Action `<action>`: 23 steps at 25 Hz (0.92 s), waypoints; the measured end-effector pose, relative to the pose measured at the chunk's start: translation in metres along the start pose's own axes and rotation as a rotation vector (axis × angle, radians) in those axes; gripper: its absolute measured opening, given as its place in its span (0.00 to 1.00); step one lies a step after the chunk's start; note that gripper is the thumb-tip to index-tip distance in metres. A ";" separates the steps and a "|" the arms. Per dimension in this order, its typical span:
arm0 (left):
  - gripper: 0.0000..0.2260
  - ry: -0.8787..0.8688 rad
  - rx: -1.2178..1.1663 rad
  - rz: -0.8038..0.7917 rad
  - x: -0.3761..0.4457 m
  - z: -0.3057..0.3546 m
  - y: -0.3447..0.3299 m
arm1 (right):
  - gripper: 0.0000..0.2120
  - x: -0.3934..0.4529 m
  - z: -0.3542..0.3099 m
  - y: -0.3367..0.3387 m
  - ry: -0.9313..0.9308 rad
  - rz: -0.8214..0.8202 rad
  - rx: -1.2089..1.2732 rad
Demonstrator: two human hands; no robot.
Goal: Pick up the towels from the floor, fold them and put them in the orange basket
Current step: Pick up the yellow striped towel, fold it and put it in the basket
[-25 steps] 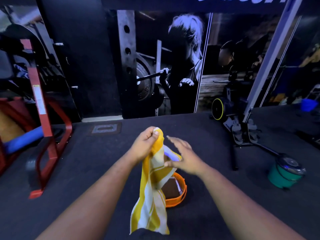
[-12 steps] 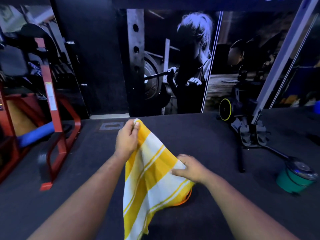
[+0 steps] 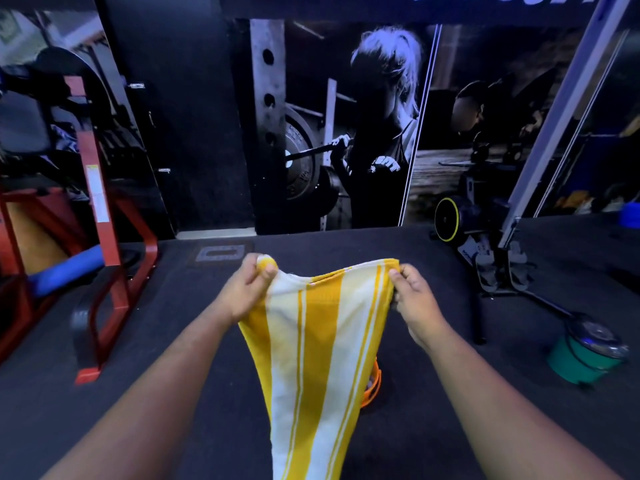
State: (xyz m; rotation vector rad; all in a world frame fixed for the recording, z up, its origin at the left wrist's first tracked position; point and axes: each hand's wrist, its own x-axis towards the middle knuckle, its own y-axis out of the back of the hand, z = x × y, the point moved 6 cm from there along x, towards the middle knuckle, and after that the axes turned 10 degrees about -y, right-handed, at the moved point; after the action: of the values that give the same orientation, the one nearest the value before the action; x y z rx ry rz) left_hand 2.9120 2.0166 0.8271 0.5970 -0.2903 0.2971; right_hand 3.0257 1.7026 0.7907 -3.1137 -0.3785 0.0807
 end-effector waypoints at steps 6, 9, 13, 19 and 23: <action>0.11 0.047 0.190 -0.480 0.005 0.034 -0.038 | 0.07 -0.021 -0.037 -0.003 0.043 -0.012 0.206; 0.07 0.189 -0.413 -0.361 0.002 0.068 -0.041 | 0.34 -0.041 -0.009 -0.016 -0.004 -0.243 0.010; 0.18 0.157 -0.776 -0.188 0.022 0.113 -0.044 | 0.15 -0.057 0.029 -0.034 -0.021 -0.224 -0.272; 0.48 0.224 -0.789 -0.241 -0.043 0.022 -0.108 | 0.09 -0.041 -0.009 -0.038 -0.080 -0.134 -0.006; 0.38 0.368 -0.673 -0.414 -0.116 -0.024 -0.161 | 0.13 -0.027 -0.021 -0.044 -0.231 -0.191 0.147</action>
State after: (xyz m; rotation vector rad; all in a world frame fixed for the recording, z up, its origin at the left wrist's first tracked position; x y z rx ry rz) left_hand 2.8669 1.8824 0.6860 -0.0745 0.0982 -0.0997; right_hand 2.9900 1.7386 0.8131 -2.9125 -0.6390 0.4475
